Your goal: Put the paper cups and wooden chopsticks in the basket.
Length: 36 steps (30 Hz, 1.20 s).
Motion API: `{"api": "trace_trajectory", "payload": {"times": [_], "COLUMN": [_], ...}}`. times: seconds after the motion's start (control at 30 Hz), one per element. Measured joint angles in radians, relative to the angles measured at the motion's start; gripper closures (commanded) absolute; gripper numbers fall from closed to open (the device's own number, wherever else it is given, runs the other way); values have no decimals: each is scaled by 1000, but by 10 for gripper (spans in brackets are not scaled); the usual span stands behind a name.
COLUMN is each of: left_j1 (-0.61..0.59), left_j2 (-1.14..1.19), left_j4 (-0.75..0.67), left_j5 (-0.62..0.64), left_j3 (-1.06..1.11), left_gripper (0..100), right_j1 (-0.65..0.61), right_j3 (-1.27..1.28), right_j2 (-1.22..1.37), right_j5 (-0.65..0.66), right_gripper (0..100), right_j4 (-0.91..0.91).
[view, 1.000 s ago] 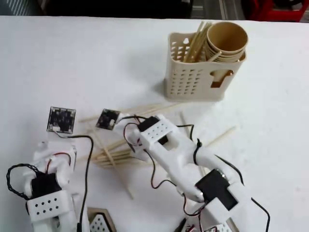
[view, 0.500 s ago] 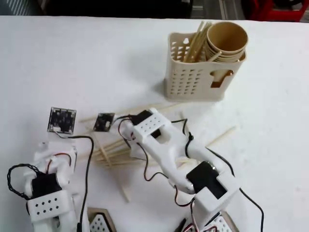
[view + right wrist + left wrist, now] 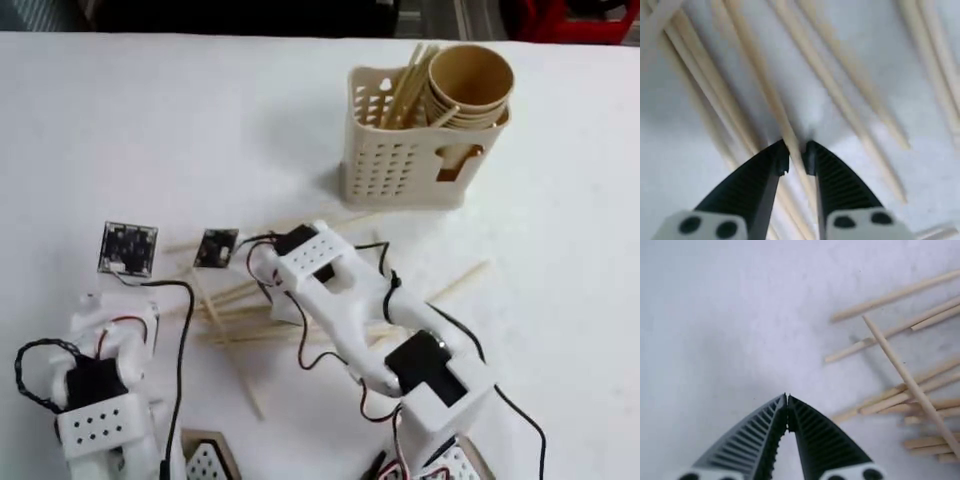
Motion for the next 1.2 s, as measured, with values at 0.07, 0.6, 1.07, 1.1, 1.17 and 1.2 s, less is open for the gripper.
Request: {"api": "trace_trajectory", "payload": {"times": [0.07,0.6,1.07,1.1,1.17,1.2], "left_j1": [2,2,2,2,2,2], "left_j2": [0,0,0,0,0,0], "left_j4": [-3,-3,-3,-3,-3,-3], "left_j5": [0,0,0,0,0,0], "left_j3": [0,0,0,0,0,0], "left_gripper": [976,976,976,976,976,976], "right_j1": [8,115,187,199,226,238], "right_j3": [0,17,5,-11,-58,-87], "right_j2": [0,-226,-597,-621,-661,-674], "right_j5": [2,2,-120,-141,-189,-207], "right_gripper": [981,981,981,981,981,981], "right_j4": [0,147,206,206,206,206]}}
